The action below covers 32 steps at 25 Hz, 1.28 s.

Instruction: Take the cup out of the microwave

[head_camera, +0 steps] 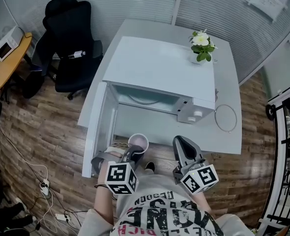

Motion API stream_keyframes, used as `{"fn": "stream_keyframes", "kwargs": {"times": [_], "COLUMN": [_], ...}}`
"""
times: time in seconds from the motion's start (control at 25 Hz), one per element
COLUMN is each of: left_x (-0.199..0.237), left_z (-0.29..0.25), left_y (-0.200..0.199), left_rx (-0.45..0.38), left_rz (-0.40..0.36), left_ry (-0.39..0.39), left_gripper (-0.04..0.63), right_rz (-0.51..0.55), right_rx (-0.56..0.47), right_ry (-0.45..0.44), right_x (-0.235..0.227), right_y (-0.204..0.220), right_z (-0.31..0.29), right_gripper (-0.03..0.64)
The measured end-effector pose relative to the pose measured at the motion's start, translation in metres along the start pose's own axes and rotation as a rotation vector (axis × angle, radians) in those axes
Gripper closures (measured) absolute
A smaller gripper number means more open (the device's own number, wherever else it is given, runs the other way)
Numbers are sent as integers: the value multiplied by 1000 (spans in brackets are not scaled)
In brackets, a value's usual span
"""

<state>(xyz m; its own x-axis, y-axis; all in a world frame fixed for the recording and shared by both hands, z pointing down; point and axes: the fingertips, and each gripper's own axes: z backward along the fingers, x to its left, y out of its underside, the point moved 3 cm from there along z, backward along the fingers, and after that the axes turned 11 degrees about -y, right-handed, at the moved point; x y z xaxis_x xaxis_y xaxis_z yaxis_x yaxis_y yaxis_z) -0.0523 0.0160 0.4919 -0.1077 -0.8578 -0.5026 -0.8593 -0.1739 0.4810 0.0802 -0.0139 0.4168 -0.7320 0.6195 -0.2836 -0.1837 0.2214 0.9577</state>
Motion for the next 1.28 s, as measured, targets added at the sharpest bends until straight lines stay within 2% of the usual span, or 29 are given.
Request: {"fn": "stream_keyframes", "kwargs": {"times": [1.28], "left_x": [2], "left_z": [-3], "left_y": [16], "left_rx": [40], "left_rz": [21], "left_ry": [5], "left_gripper": [557], "right_rz": [-3], "right_rx": [8], "right_ry": [6], "right_x": [0], "right_y": [2], "right_z": [2], "right_gripper": [594]}}
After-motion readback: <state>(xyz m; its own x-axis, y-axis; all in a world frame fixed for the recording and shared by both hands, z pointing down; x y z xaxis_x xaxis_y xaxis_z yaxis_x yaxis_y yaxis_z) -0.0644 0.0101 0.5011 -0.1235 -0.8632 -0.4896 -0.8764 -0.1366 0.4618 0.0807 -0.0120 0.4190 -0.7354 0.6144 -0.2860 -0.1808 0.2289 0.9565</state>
